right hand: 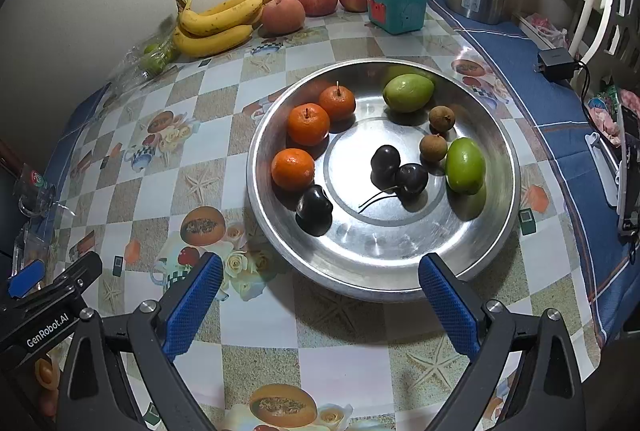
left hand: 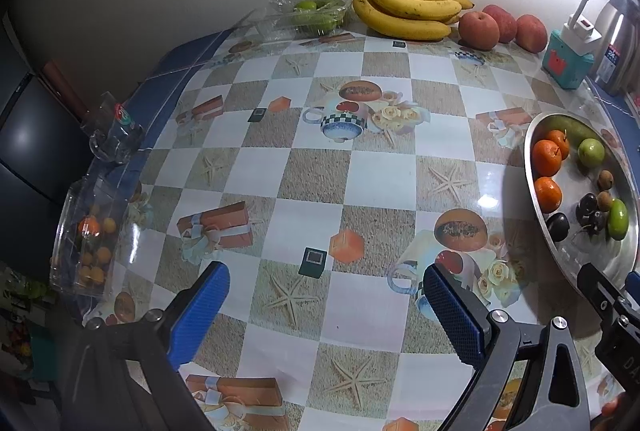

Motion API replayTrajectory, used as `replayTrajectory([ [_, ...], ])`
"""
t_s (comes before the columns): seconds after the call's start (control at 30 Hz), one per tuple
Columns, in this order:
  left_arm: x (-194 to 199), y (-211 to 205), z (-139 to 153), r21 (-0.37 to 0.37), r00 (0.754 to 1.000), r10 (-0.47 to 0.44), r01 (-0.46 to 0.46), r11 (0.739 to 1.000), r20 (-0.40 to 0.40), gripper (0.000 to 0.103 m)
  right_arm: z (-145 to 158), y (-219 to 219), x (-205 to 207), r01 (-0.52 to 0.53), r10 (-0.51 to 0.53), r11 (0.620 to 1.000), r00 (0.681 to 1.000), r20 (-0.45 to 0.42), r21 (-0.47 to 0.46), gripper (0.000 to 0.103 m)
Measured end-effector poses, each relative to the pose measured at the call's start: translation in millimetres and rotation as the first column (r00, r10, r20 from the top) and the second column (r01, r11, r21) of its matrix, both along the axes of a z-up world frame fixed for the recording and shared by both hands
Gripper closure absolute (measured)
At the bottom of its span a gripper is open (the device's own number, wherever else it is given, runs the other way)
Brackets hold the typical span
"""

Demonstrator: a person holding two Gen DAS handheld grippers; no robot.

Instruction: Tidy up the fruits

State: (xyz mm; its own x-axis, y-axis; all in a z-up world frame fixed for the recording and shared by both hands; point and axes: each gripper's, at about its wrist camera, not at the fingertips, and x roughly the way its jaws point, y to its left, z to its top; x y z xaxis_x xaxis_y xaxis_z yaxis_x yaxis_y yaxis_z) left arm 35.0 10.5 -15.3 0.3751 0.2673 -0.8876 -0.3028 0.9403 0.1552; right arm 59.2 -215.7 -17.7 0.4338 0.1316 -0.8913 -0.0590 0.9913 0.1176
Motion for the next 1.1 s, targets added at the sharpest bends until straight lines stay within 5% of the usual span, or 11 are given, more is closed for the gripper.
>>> replayTrajectory([
  [1.1,-3.2,1.5,8.6,0.019,0.999,0.000,0.000,1.000,0.040,0.004,-2.7,1.0,-0.6,-0.002,0.002,1.000,1.000,-0.006,0.002,0.005],
])
